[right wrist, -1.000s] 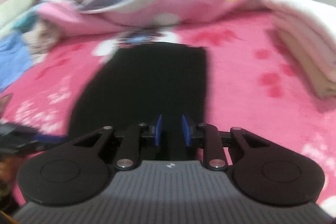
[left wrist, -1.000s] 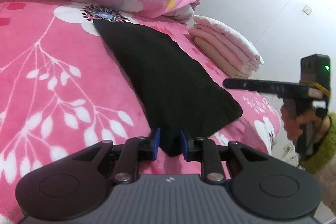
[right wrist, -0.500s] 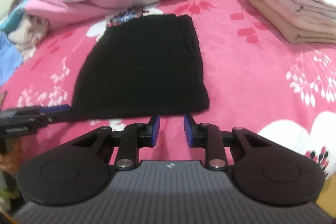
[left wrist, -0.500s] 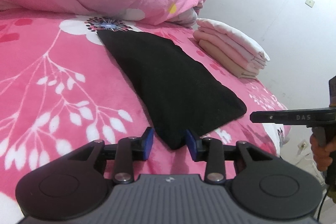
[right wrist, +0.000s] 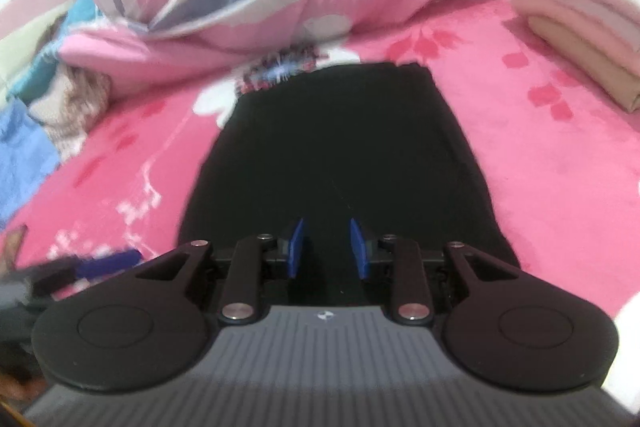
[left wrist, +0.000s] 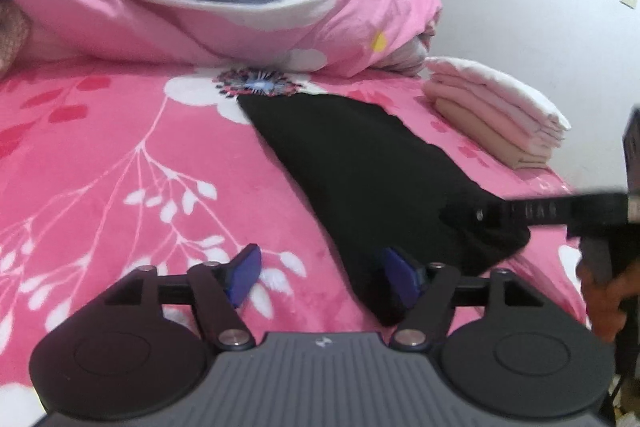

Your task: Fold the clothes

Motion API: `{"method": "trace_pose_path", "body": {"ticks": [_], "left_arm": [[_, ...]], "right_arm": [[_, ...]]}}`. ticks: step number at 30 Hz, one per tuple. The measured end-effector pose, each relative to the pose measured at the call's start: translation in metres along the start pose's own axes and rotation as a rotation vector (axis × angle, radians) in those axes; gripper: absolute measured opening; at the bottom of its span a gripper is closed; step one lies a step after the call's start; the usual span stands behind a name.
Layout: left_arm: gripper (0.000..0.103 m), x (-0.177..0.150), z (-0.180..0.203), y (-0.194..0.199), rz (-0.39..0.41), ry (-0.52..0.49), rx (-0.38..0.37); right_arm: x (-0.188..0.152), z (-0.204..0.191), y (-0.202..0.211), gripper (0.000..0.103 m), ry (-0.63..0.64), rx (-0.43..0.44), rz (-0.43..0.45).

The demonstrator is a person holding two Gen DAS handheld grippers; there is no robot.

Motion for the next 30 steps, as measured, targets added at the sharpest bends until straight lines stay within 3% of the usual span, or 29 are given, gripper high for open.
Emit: {"method": "trace_pose_path", "body": {"ticks": [3,5,7,11,13,24,30], "left_arm": [[0.074,0.000,0.001,-0.005,-0.014,0.001,0.027],[0.085,-0.001,0.003,-0.006,-0.021,0.000,0.020],[0.090,-0.002,0.007,-0.007,-0.029,-0.010,0.016],[0.092,-0.008,0.013,-0.009,-0.044,-0.076,0.032],[0.092,-0.011,0.015,-0.008,-0.047,-0.095,0.040],[0.099,-0.012,0.027,-0.013,-0.093,-0.135,0.099],[0.099,-0.008,0.031,-0.015,-0.145,-0.117,0.152]], "right_arm": [[-0.009,-0.002,0.003,0.027,0.056,0.008,-0.004],[-0.015,-0.003,0.010,0.028,0.079,0.008,-0.019],[-0.021,-0.002,0.017,0.029,0.083,0.006,-0.038],[-0.029,-0.002,0.029,0.033,0.086,0.005,-0.041],[-0.031,-0.002,0.032,0.040,0.083,0.010,-0.042],[-0.045,-0.010,0.037,0.060,0.149,0.038,0.010],[-0.053,-0.002,0.049,0.063,0.121,0.069,0.017]]}}
Point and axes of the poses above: each gripper's, at about its wrist camera, not at the fingertips, and y roughly against the way its jaws point, z to its right, x to its top, the point moved 4 cm from there along -y, roughly the way its jaws point, and after that the axes turned 8 degrees about z, right-handed, at the moved point
